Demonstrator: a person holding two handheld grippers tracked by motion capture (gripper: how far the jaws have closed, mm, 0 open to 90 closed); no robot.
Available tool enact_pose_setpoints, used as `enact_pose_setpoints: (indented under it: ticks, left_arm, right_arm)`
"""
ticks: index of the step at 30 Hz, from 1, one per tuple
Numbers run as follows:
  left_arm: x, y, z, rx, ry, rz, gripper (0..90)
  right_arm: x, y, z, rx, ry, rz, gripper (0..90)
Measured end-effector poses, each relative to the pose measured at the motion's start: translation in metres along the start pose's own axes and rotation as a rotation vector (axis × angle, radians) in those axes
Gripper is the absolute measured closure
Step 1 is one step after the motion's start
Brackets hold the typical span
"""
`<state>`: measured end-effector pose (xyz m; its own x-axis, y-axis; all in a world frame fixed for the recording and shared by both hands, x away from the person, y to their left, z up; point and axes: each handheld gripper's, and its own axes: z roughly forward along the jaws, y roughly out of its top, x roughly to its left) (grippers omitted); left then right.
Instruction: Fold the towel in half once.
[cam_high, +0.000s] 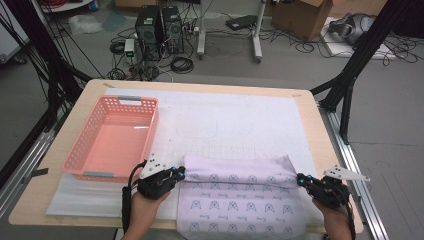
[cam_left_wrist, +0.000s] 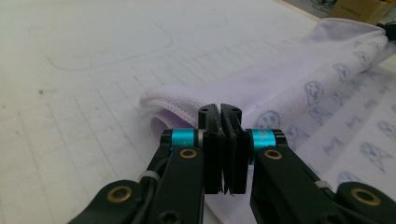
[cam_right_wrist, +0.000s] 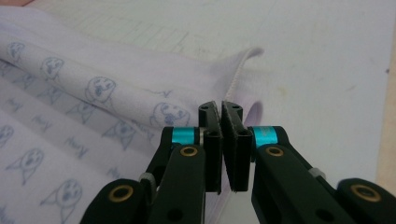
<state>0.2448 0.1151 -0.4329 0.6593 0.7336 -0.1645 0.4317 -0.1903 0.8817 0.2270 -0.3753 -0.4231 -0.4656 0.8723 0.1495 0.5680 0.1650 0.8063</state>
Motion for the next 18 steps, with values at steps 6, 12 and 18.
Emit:
enact_pose_setpoints:
  ticks: [6, 12, 18]
  left_arm:
    - [0.003, -0.011, 0.003, 0.023, -0.025, -0.019, 85.2]
    - [0.015, 0.013, 0.015, 0.030, -0.029, -0.051, 52.1]
    - [0.037, 0.029, 0.046, 0.075, 0.018, -0.143, 45.1]
  right_arm:
    - [0.001, -0.016, -0.002, 0.032, 0.012, 0.013, 86.5]
    - [-0.004, 0.004, 0.003, 0.025, 0.005, 0.057, 64.3]
    - [-0.009, 0.036, 0.034, 0.096, -0.056, 0.065, 56.3]
